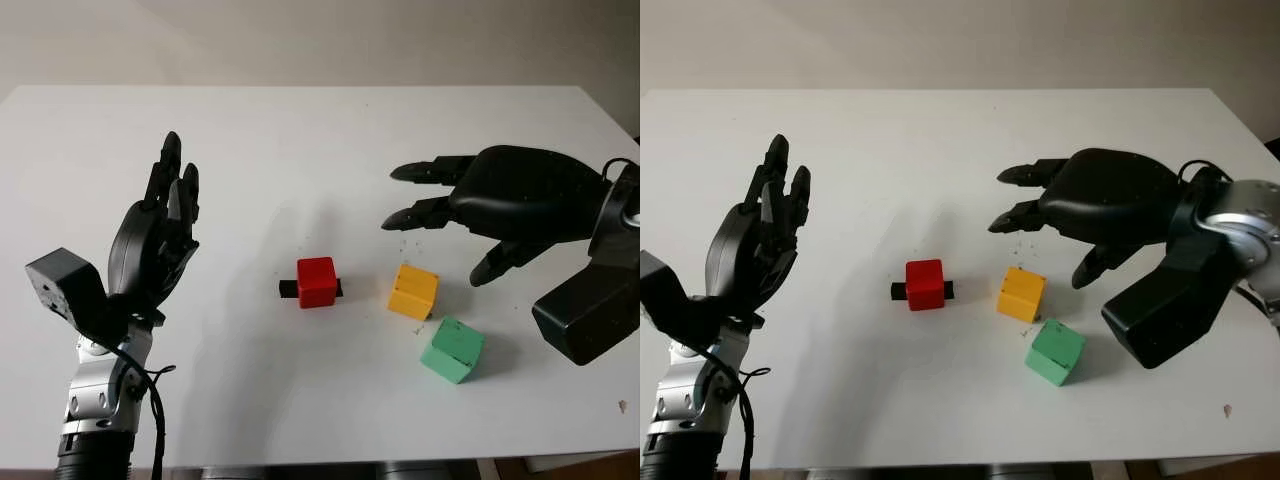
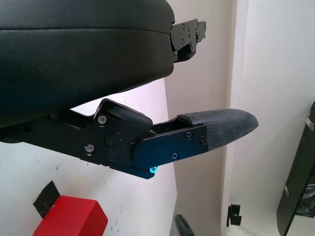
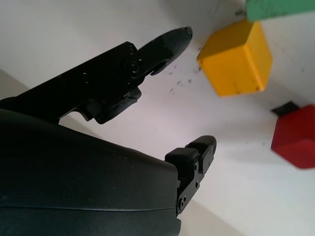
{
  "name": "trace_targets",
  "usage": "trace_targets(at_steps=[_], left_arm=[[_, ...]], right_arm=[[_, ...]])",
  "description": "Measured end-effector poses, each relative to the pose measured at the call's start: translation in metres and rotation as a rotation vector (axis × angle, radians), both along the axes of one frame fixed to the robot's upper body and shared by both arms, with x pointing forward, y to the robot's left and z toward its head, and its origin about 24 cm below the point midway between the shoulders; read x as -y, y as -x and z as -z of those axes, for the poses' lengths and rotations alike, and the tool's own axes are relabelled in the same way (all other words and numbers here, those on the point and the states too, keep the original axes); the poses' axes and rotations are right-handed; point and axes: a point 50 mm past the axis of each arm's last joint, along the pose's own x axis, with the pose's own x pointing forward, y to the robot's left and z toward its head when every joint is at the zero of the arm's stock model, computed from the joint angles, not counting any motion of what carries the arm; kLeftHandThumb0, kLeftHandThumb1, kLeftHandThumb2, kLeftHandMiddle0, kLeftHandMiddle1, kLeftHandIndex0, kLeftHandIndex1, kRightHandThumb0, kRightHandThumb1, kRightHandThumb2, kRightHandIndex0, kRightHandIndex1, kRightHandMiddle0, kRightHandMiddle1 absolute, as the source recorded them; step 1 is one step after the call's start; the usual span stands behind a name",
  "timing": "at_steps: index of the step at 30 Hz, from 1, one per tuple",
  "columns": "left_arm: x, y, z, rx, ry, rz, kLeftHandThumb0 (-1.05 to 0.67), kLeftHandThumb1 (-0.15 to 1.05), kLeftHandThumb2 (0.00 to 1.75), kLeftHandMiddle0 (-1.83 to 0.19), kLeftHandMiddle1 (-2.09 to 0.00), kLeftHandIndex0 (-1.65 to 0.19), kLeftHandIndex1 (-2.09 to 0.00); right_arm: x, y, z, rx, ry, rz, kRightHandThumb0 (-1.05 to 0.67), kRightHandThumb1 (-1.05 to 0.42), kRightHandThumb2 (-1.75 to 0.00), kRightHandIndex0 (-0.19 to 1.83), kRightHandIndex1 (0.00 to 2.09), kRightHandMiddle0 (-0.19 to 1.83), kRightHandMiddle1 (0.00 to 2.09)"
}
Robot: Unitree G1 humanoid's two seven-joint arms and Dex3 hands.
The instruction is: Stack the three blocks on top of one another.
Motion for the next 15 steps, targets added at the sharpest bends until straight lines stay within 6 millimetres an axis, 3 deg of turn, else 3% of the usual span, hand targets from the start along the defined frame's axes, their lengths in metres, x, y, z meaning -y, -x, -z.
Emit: trace_targets(at_steps=[15], left_arm=[[0.001, 0.000, -0.001, -0.001, -0.039, -0.012, -0.80, 1.05, 0.62, 0.19, 0.00, 0.19, 0.00]], right_arm=[[-0.002, -0.006, 0.033, -0.049, -0.071, -0.059, -0.53, -0.84, -0.05, 0.11, 0.06, 0.43, 0.09]])
